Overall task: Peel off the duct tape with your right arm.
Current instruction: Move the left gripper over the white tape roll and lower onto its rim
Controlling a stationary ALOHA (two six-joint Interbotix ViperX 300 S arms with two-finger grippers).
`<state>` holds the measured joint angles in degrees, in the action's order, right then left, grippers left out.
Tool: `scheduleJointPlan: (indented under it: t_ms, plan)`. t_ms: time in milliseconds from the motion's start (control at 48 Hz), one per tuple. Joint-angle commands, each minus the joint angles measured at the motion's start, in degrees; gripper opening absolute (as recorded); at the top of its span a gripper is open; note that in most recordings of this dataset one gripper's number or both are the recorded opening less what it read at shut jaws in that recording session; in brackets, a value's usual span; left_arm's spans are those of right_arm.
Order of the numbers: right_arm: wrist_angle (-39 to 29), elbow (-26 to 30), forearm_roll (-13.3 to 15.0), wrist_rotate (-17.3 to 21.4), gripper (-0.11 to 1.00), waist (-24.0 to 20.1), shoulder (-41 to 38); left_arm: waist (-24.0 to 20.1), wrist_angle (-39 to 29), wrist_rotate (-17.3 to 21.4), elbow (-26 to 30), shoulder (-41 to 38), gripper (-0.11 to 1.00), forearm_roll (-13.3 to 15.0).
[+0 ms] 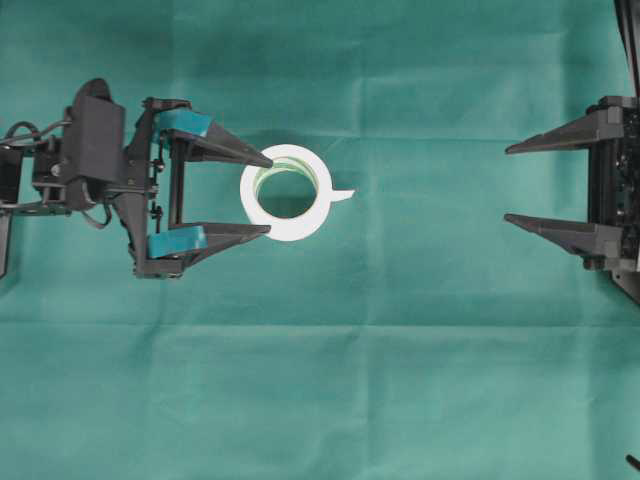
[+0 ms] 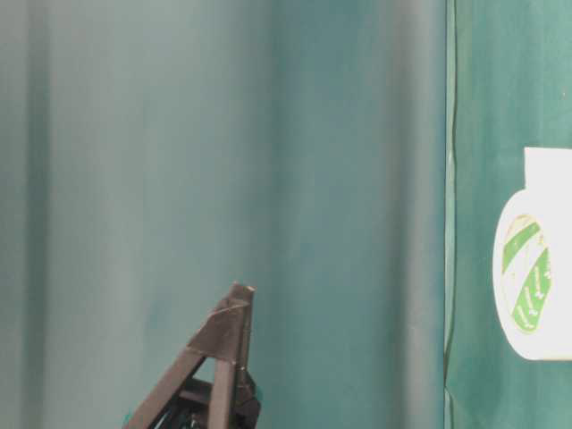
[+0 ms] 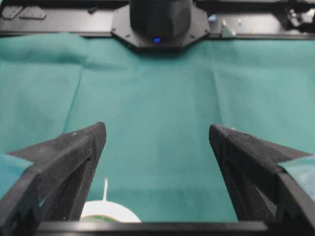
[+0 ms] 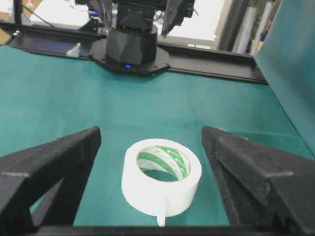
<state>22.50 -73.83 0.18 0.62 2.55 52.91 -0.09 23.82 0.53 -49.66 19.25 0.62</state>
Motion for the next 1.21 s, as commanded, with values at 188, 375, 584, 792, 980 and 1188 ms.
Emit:
scheduleJointPlan:
  t_ms: [188,375,584,792,980,1188]
  plan:
    - [0.44,0.62,0.0,0.09,0.76,0.18,-0.35,-0.26,-11.95,0.0,5.45,-0.09,0.98,0.0]
    - [0.35,0.62,0.0,0.18,0.76,0.09,-0.35,-0.62,-26.63,0.18,10.81,-1.67,0.98,0.0]
    - [0.35,0.53,0.0,0.18,0.76,0.09,-0.35,-0.79,-39.46,3.25,16.79,-4.92,0.98,0.0]
    - [0.62,-0.44,0.0,0.18,0.76,0.09,-0.35,-0.79,-46.67,4.04,21.01,-8.35,0.98,0.09]
    - [0.7,-0.53,0.0,0.18,0.76,0.09,-0.35,-0.88,-48.34,3.96,21.97,-10.46,0.98,0.09]
    - [0.88,-0.44,0.0,0.18,0.76,0.09,-0.35,-0.88,-48.16,3.96,21.62,-12.39,0.98,0.0]
